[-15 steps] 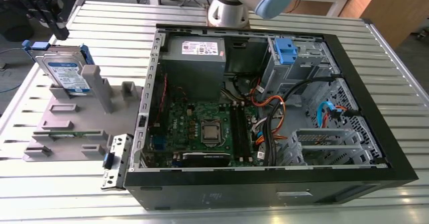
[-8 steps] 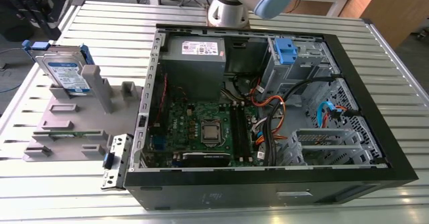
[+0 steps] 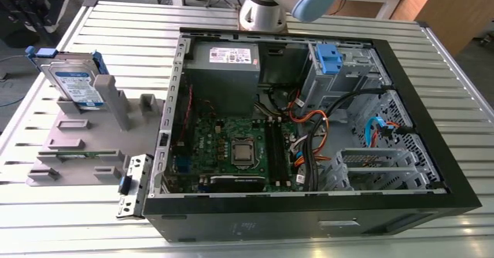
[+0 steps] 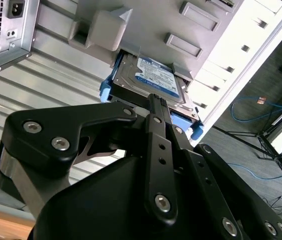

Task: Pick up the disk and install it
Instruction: 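Reach for the disk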

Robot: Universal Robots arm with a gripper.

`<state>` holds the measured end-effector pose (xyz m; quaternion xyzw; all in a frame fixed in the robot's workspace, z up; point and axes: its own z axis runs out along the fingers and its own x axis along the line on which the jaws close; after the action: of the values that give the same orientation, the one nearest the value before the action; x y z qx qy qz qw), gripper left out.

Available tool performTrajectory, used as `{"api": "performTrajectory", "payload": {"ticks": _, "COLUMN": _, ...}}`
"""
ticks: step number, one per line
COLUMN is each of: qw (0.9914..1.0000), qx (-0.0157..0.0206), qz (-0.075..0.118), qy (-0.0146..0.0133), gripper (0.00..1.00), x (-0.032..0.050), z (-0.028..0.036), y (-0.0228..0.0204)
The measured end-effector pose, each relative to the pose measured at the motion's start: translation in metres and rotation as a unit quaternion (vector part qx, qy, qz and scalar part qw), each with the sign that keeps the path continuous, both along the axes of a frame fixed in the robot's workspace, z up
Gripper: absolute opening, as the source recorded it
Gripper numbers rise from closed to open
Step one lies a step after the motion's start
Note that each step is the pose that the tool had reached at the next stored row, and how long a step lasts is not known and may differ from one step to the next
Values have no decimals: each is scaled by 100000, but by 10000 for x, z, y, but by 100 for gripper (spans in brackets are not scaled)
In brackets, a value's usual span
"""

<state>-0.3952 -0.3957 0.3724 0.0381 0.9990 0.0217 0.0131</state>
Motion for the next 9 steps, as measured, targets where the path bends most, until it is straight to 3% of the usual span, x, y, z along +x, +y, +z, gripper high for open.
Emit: {"api": "performTrajectory", "payload": {"ticks": 9, "qw": 100000, "qx": 0, "qz": -2, "qy": -2, "gripper": 11, "x": -133, "z": -11, "y": 5}}
